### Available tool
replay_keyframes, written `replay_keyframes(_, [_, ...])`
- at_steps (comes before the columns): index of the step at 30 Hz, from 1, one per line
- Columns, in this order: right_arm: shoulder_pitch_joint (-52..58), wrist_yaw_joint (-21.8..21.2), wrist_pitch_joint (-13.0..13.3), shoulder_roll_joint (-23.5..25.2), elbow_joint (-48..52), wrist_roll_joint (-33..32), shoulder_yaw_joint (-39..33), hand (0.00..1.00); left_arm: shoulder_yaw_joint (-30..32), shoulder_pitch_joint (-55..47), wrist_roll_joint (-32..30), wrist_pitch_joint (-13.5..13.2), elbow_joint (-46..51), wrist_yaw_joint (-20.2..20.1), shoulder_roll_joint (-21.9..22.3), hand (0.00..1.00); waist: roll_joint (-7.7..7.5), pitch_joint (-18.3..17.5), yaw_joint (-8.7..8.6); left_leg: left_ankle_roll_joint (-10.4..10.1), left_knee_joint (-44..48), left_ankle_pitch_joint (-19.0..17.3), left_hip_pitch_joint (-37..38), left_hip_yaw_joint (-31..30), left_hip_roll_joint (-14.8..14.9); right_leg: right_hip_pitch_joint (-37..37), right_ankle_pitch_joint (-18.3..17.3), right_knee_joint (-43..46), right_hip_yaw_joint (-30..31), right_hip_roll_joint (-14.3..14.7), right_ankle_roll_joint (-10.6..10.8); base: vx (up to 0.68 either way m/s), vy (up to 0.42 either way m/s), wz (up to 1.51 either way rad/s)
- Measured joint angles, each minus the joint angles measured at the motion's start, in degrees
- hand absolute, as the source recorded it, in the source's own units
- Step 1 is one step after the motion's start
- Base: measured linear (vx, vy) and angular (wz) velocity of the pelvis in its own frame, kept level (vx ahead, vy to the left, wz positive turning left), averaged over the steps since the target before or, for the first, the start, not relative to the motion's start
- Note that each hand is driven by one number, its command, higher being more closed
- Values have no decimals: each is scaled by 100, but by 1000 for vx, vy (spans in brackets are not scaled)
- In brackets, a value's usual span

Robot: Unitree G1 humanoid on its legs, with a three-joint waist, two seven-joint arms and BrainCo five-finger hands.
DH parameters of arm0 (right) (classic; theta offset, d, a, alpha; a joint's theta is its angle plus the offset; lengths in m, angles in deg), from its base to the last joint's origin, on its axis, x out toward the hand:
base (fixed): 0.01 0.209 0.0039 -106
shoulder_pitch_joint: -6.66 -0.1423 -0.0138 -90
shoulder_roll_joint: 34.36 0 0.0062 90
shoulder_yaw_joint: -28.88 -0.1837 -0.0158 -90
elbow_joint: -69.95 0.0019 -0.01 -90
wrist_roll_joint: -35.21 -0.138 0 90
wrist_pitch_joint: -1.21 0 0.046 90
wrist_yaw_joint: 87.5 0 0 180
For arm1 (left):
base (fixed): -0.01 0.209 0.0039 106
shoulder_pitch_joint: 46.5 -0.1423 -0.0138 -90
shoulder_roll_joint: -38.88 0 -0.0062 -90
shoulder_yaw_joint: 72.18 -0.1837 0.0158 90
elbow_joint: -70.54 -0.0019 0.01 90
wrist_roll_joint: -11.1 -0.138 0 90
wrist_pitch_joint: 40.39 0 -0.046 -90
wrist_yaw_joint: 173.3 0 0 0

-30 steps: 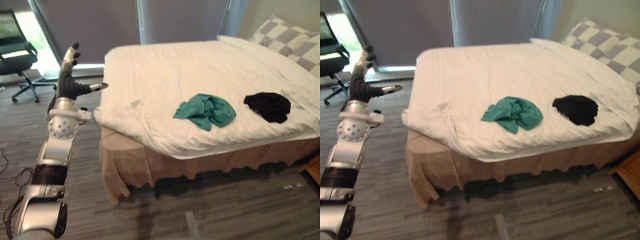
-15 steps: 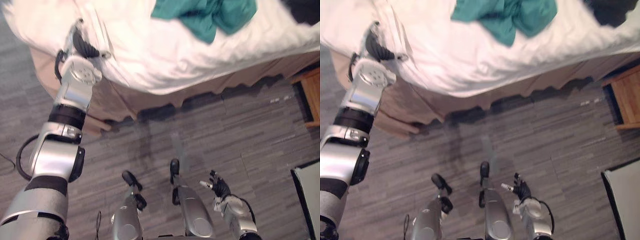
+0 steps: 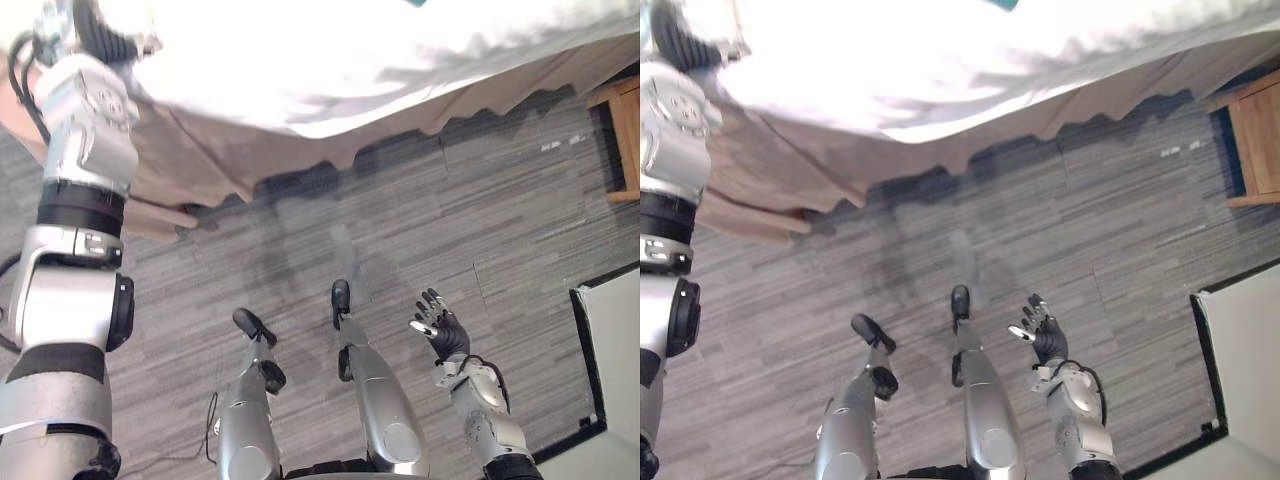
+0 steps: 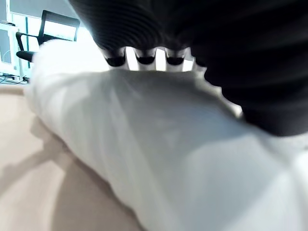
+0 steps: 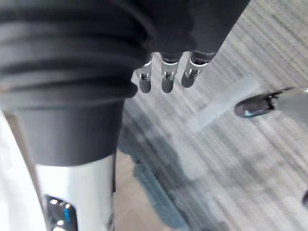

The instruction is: Tidy the bed and pick cloth on bed and put in laundry

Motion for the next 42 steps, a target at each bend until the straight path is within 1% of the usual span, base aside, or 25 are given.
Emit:
replay_keyframes(2, [2,25,10,-132,-150,18,-203,0,369,-804,276,-401,-111,18,193,100,103,-145,10,-26,-87,13,294,-19,-7,327,-85,-44,-102,9,-11,85,-1,15])
replay_keyframes(3, [22,62,23,-156,-164,25,-454,0,669,-1541,481,-680,-114,47,502,100,140,-321,21,-89,-144,52,605,-68,-8,648,-196,-49,-171,27,-40,64,-13,16])
replay_keyframes(4, [38,65,28,-155,-154,26,-554,0,782,-1807,559,-783,-98,101,645,0,148,-438,34,-112,-184,50,712,-78,-8,748,-245,-53,-203,39,-72,106,-32,29])
replay_keyframes(5, [36,113,78,-185,-101,318,-788,0,1025,-2364,846,-1030,34,280,1020,0,135,-821,42,-176,-291,73,941,-163,-4,1008,-357,-51,-329,67,-65,100,-35,26])
replay_keyframes(6, [24,125,92,-215,-93,472,-850,0,1070,-2529,906,-1092,130,331,1128,0,122,-942,46,-199,-324,74,1032,-195,-4,1108,-408,-46,-374,74,-80,122,-42,36])
replay_keyframes(8, [-98,140,140,-499,-32,1193,-956,0,1382,-3194,1005,-1279,354,523,1618,0,91,-1489,68,-309,-384,-6,1354,-369,-5,1494,-643,0,-505,86,-41,112,-32,27])
replay_keyframes(11, [-442,85,129,-811,140,1604,-917,0,1718,-3795,1117,-1293,345,703,2143,0,88,-1794,111,-367,-385,-82,1513,-610,-15,1732,-852,93,-718,70,-11,92,-25,32])
replay_keyframes(13, [-821,-5,72,-1100,99,1764,-726,0,1768,-4281,1130,-1228,127,723,2433,0,87,-1894,250,-372,-383,-86,1516,-784,-36,1739,-961,202,-865,59,23,110,-33,42])
replay_keyframes(14, [-1012,-50,57,-1252,56,1828,-579,100,1874,-4559,1129,-1092,-42,757,2571,0,84,-1956,343,-372,-383,-85,1478,-882,-37,1743,-982,205,-969,59,38,110,-40,39])
replay_keyframes(16, [-1793,-174,-80,-1551,-241,1993,-128,100,2217,-5357,1135,-654,-627,805,2764,0,57,-2019,563,-370,-381,-79,1379,-1129,-44,1750,-1048,231,-1186,44,78,79,-41,49])
replay_keyframes(18, [-2344,-221,-206,-1706,-566,2031,147,100,2403,-5787,1177,-458,-892,822,2849,0,29,-2041,722,-375,-380,-71,1309,-1295,-69,1764,-1082,245,-1335,17,65,37,-12,55])
replay_keyframes(19, [-3103,-315,-403,-1817,-1021,2025,456,100,2552,-6318,1232,-276,-1107,935,2944,0,-2,-2060,965,-348,-380,-40,1224,-1477,-97,1780,-1088,240,-1474,-12,55,16,1,57])
replay_keyframes(22, [-4172,-484,-586,-1801,-1503,2011,1000,100,2621,-6865,1241,-199,-1233,1081,3114,0,-22,-2027,1337,-291,-380,14,1092,-1762,-204,1831,-1086,165,-1711,-98,48,-33,19,57])
replay_keyframes(23, [-4341,-503,-606,-1773,-1543,2010,1106,100,2622,-6909,1267,-199,-1241,1116,3152,0,-26,-2017,1391,-278,-381,28,1059,-1801,-217,1827,-1086,165,-1754,-109,46,-59,27,41])
replay_keyframes(25, [-4967,-523,-651,-1536,-1634,1972,1498,100,2610,-6938,1348,-323,-1278,1189,3264,0,-70,-1938,1515,-229,-381,89,865,-1924,-241,1692,-1061,167,-1854,-126,9,-86,20,26])
replay_keyframes(27, [-5532,-507,-656,-1324,-1695,1825,1637,100,2546,-6764,1359,-610,-1278,1191,3302,0,-127,-1657,1620,-200,-381,168,671,-2039,-234,1523,-1013,182,-1881,-118,-61,-129,20,15])
replay_keyframes(30, [-6640,-335,-682,-1135,-1699,1698,1786,100,2134,-6029,1466,-1373,-1010,1191,3286,0,-174,-820,1688,-124,-382,384,102,-2212,-230,1007,-851,229,-2009,-121,-148,-187,48,20])
replay_keyframes(31, [-6761,-314,-682,-1135,-1700,1657,1811,100,2039,-5939,1483,-1496,-933,1194,3281,0,-170,-699,1707,-95,-382,418,34,-2220,-239,932,-817,236,-2011,-129,-153,-121,72,9])
replay_keyframes(32, [-7047,-242,-685,-1136,-1699,1520,1903,100,1772,-5753,1587,-1795,-715,1197,3259,0,-126,-386,1717,-36,-382,493,-130,-2259,-267,814,-730,267,-2030,-160,-149,-69,64,7])
replay_keyframes(34, [-7225,-205,-689,-1153,-1698,1507,1907,100,1493,-5588,1711,-2007,-484,1198,3235,0,-55,-142,1713,18,-381,594,-289,-2311,-316,687,-653,284,-2066,-211,-139,-37,83,16])
replay_keyframes(35, [-7386,-119,-737,-1223,-1698,1461,1910,100,1134,-5428,1974,-2178,-123,1200,3233,0,71,86,1711,96,-380,661,-475,-2378,-394,543,-570,280,-2133,-269,-122,-15,127,28])
replay_keyframes(36, [-7516,-50,-818,-1267,-1701,1351,1923,100,820,-5324,2105,-2225,154,1194,3229,0,201,231,1712,142,-379,697,-612,-2441,-458,457,-527,271,-2184,-312,-95,-2,110,28])
replay_keyframes(38, [-7668,59,-906,-1296,-1707,1280,1987,100,388,-5199,2215,-2238,375,1187,3198,0,347,308,1713,175,-380,722,-794,-2508,-499,303,-484,265,-2223,-361,-51,6,72,17])
replay_keyframes(40, [-7862,132,-1018,-1427,-1718,1197,2138,100,-199,-5014,2252,-2161,534,1160,3163,0,548,402,1740,219,-380,754,-1033,-2564,-566,94,-433,261,-2265,-422,-21,10,76,13])
replay_keyframes(42, [-7873,201,-1073,-1468,-1828,1074,2138,100,-516,-4896,2303,-2105,568,1150,3153,0,661,458,1793,250,-379,779,-1188,-2591,-603,-50,-392,252,-2287,-465,-13,13,62,9])
